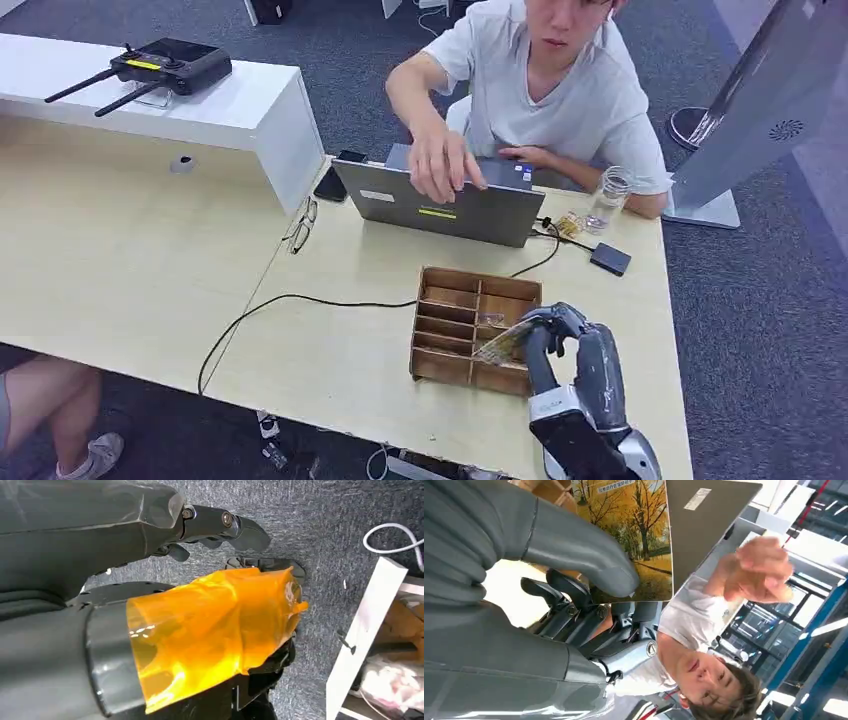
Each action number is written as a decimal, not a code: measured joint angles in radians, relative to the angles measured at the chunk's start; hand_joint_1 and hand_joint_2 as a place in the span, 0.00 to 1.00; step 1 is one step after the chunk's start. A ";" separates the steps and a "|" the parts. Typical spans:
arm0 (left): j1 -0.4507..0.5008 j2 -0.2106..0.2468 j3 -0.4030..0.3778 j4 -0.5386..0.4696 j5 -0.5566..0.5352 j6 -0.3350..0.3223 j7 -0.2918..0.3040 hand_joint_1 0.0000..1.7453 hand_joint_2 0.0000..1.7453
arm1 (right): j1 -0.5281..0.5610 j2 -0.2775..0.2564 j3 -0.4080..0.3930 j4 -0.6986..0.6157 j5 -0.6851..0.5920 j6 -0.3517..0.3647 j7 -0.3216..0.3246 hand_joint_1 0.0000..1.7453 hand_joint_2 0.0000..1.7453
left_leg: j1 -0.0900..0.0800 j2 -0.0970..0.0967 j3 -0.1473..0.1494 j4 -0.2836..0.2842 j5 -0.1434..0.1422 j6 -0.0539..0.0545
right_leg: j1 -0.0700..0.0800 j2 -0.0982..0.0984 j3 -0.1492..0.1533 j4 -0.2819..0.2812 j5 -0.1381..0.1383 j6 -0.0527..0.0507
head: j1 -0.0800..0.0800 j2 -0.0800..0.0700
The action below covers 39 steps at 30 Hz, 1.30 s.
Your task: Pass the card to the sensor for recognition and then transmit it.
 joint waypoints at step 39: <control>-0.045 -0.025 -0.177 0.000 -0.187 -0.093 -0.093 0.00 0.00 | -0.232 0.102 -0.018 0.189 0.019 0.182 -0.050 1.00 1.00 | 0.000 0.002 0.000 0.000 0.001 0.000 | 0.000 0.002 -0.001 0.001 0.002 -0.001 | 0.000 0.000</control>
